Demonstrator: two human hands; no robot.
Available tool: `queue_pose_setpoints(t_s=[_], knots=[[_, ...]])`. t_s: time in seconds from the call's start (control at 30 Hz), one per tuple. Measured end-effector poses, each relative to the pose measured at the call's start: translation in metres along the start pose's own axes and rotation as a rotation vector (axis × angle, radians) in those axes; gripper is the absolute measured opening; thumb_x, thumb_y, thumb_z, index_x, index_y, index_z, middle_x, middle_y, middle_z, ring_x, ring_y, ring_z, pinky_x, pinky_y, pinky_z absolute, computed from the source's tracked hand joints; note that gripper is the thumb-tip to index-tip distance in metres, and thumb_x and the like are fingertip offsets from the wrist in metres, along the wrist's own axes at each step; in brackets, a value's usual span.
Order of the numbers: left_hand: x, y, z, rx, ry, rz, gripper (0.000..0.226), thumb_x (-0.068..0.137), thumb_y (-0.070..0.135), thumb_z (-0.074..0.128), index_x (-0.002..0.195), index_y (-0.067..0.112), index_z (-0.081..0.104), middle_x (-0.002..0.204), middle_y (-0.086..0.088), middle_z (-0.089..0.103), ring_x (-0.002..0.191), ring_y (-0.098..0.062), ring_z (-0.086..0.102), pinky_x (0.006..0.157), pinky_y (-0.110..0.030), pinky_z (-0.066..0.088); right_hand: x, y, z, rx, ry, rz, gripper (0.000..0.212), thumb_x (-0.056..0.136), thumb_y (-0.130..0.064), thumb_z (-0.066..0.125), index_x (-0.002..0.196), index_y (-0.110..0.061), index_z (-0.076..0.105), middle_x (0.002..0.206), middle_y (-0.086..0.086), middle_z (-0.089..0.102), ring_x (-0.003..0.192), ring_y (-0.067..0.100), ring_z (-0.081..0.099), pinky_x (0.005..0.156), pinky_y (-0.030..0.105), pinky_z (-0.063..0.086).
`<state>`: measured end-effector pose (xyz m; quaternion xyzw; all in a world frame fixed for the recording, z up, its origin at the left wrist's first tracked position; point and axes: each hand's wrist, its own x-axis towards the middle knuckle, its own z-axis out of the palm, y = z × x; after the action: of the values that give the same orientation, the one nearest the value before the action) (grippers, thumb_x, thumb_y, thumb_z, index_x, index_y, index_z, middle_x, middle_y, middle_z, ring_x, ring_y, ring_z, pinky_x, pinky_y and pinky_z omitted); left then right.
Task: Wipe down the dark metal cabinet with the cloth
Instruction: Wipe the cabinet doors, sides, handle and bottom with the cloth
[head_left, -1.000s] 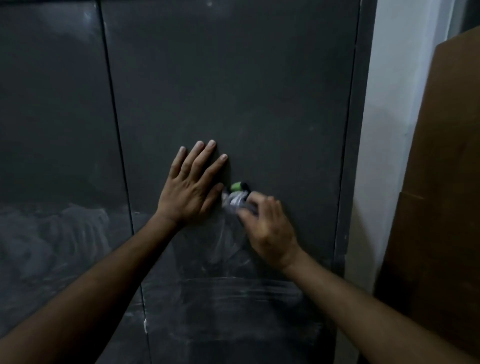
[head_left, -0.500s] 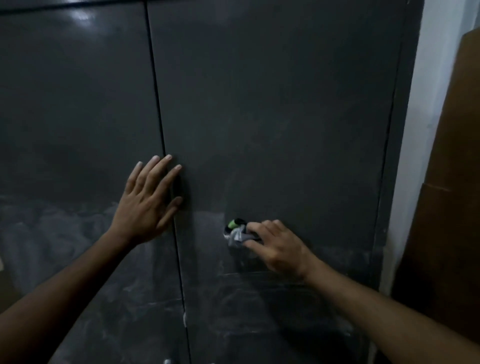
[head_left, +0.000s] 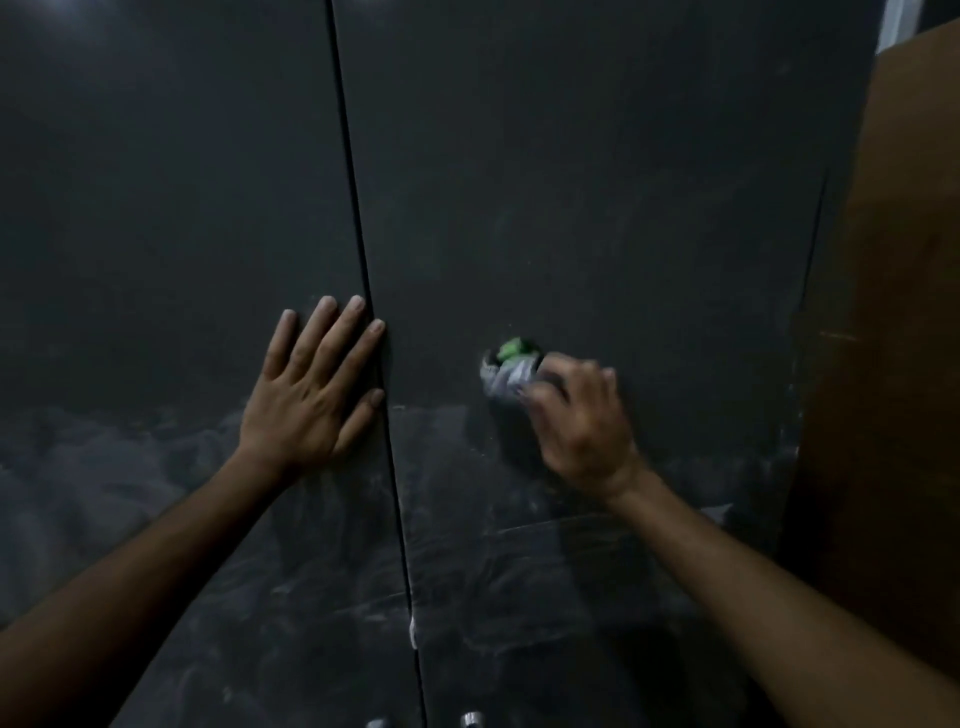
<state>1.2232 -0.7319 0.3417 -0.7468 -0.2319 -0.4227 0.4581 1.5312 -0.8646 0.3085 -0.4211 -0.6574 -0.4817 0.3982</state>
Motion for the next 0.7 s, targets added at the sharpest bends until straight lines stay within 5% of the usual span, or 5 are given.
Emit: queue_pose_setpoints(t_s=[0.1, 0.27, 0.47, 0.6, 0.7], knots=[[0.001, -0.002, -0.004, -0.023, -0.004, 0.011, 0.067, 0.109, 0.049, 0.035, 0.166, 0.014, 0.024, 0.175, -0.011, 0.017, 0.162, -0.032, 0.014, 0.13, -0.056, 0.012, 0.015, -0.054, 0.03, 0.033, 0.124, 0.282, 0.021, 0.094, -0.015, 0.059, 0.115, -0.015, 0.064, 0.126, 0.014, 0.052, 0.094, 0.037, 0.055, 0.079, 0.045, 0.042], [0.0, -0.013, -0.021, -0.191, 0.003, 0.057, 0.059, 0.108, 0.033, 0.043, 0.163, 0.011, 0.035, 0.172, -0.012, 0.025, 0.161, -0.031, 0.022, 0.128, -0.06, 0.017, -0.023, -0.067, 0.023, 0.085, -0.18, -0.277, 0.023, 0.093, -0.015, 0.056, 0.112, -0.018, 0.069, 0.129, 0.01, 0.05, 0.091, 0.032, 0.058, 0.074, 0.04, 0.044], [-0.031, -0.064, -0.038, -0.121, 0.037, -0.034, 0.057, 0.109, 0.032, 0.044, 0.161, 0.011, 0.038, 0.17, -0.014, 0.03, 0.159, -0.032, 0.025, 0.128, -0.06, 0.016, 0.041, -0.093, 0.045, 0.088, 0.113, 0.25, 0.022, 0.091, -0.011, 0.063, 0.112, -0.019, 0.064, 0.125, 0.01, 0.053, 0.093, 0.034, 0.055, 0.077, 0.043, 0.04], [-0.041, -0.097, -0.034, -0.085, 0.03, -0.034, 0.06, 0.108, 0.036, 0.044, 0.162, 0.011, 0.035, 0.171, -0.014, 0.027, 0.16, -0.032, 0.023, 0.128, -0.061, 0.016, 0.001, -0.134, 0.058, 0.131, -0.197, -0.305, 0.027, 0.085, -0.014, 0.067, 0.111, -0.021, 0.066, 0.126, 0.01, 0.058, 0.089, 0.031, 0.059, 0.073, 0.04, 0.042], [-0.044, -0.108, -0.027, -0.054, 0.027, 0.02, 0.062, 0.108, 0.037, 0.043, 0.163, 0.011, 0.033, 0.172, -0.013, 0.025, 0.16, -0.033, 0.023, 0.128, -0.061, 0.017, 0.022, -0.118, 0.053, 0.095, -0.187, -0.289, 0.025, 0.086, -0.017, 0.067, 0.111, -0.022, 0.065, 0.123, 0.009, 0.061, 0.09, 0.03, 0.058, 0.075, 0.041, 0.038]])
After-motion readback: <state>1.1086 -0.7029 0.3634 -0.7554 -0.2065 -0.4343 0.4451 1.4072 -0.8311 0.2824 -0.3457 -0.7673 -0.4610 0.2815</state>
